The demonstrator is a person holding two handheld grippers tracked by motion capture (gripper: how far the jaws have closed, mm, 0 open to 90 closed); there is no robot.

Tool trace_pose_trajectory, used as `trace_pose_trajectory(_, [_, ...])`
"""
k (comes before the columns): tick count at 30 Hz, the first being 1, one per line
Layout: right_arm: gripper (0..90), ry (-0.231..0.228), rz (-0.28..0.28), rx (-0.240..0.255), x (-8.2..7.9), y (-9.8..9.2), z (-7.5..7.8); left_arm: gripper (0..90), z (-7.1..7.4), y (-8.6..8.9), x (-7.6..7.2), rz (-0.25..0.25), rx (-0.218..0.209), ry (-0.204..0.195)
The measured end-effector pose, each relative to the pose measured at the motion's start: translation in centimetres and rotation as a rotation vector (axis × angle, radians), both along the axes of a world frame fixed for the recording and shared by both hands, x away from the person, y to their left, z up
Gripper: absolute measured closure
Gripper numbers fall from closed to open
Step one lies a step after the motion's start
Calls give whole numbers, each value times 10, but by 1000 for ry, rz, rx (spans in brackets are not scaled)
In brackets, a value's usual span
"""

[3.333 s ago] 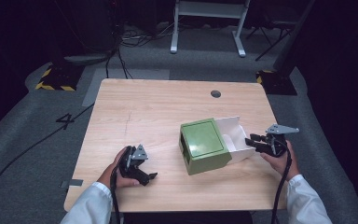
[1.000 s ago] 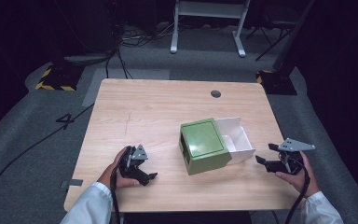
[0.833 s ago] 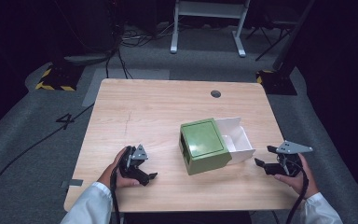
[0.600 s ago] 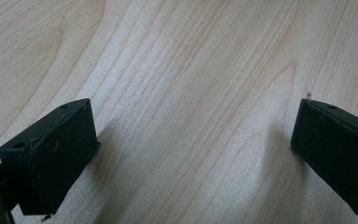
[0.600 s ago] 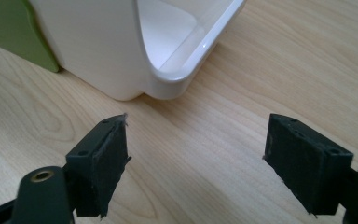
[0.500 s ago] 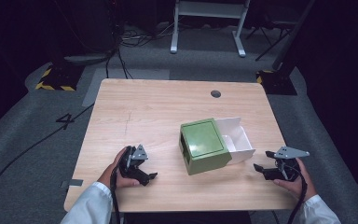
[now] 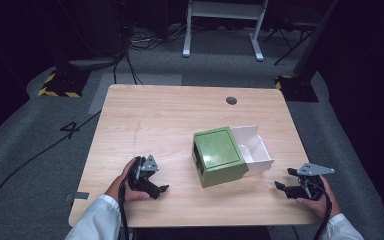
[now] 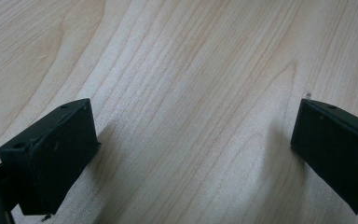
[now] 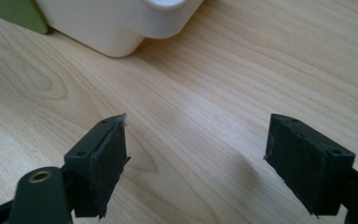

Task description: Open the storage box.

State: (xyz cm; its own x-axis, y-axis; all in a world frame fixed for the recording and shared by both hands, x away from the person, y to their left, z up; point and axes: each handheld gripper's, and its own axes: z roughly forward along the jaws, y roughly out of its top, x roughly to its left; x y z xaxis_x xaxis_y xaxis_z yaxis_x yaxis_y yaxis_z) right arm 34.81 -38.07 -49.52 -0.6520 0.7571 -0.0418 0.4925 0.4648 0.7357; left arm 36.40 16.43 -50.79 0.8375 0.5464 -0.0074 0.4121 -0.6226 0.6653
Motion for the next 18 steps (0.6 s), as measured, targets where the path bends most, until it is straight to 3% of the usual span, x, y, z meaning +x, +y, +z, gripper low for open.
trace_pose_trajectory(6, [199, 12, -5, -9, -2, -2, -8, 5, 0, 0, 0, 1, 0, 0])
trace_pose_trajectory(11, [185, 14, -15, 30, -2, -6, -11, 5, 0, 0, 0, 1, 0, 0])
trace_pose_trajectory(18, [182, 9, -24, 32, -3, -6, -12, 5, 0, 0, 0, 2, 0, 0])
